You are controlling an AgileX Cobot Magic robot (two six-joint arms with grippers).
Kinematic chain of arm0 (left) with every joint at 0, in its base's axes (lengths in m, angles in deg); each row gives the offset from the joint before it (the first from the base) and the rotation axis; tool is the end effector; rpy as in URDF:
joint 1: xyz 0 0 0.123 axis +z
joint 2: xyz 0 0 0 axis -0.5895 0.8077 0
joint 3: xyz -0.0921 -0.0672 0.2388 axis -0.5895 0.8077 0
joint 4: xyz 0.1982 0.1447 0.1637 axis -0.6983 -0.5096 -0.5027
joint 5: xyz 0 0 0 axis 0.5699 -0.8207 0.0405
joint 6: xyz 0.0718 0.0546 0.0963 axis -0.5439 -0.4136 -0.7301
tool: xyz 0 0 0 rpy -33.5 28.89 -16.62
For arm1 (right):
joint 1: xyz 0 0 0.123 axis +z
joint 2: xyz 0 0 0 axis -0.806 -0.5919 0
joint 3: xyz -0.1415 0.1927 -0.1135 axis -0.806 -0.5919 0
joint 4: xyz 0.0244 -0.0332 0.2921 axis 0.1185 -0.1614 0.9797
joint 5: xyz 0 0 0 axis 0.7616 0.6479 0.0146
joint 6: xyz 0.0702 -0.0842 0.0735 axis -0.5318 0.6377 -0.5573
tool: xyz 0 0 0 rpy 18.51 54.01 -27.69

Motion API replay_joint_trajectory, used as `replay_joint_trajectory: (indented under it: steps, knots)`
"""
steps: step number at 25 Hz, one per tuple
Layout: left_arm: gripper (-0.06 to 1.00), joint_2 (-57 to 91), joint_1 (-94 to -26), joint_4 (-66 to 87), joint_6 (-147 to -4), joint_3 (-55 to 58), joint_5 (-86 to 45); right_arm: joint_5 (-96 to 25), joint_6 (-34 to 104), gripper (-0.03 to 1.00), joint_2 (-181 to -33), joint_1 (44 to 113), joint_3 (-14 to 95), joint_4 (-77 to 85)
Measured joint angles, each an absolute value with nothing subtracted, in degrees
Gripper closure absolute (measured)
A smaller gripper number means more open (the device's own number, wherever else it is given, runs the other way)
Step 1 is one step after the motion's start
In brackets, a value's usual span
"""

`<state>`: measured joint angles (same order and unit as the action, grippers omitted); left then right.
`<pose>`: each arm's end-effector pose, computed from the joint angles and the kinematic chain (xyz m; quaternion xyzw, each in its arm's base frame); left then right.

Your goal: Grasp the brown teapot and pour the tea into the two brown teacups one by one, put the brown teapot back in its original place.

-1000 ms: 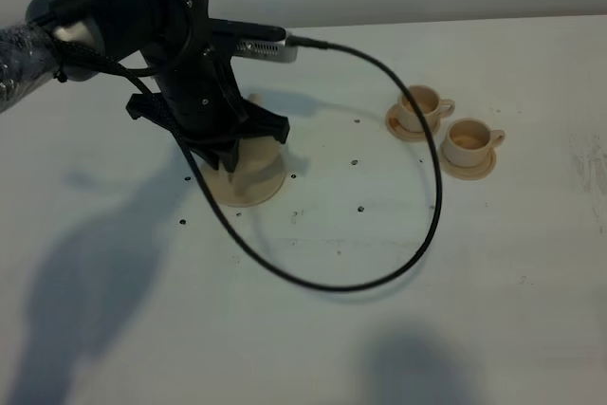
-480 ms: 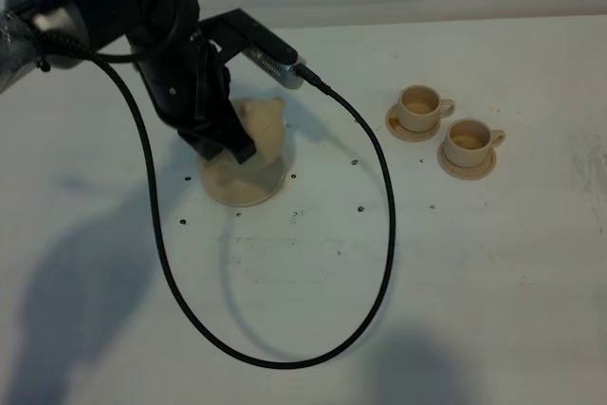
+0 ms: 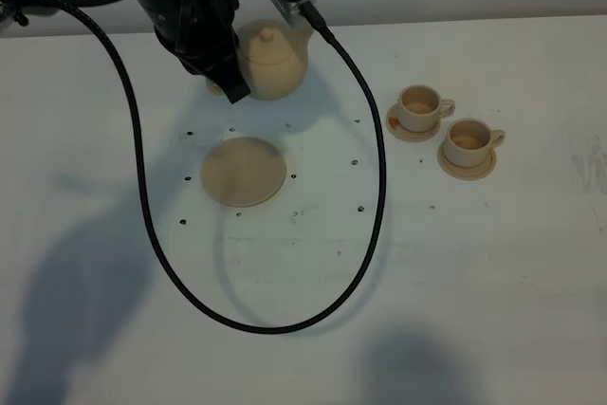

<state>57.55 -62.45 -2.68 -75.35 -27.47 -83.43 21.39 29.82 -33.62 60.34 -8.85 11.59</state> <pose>0.4366 -0.2160 0.2449 0.4900 0.8478 0.0131 0.2025 0.0730 0.0415 0.2861 -0.1958 0.8354 0.0875 0.5061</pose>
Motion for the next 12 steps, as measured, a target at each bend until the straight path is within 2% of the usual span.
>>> replay_joint_trajectory:
  steps: [12]
  knots:
    - [0.86, 69.4, -62.9, 2.0, -78.6, -38.5, -84.1, 21.4, 29.8, 0.75, -33.6, 60.3, -8.9, 11.6]
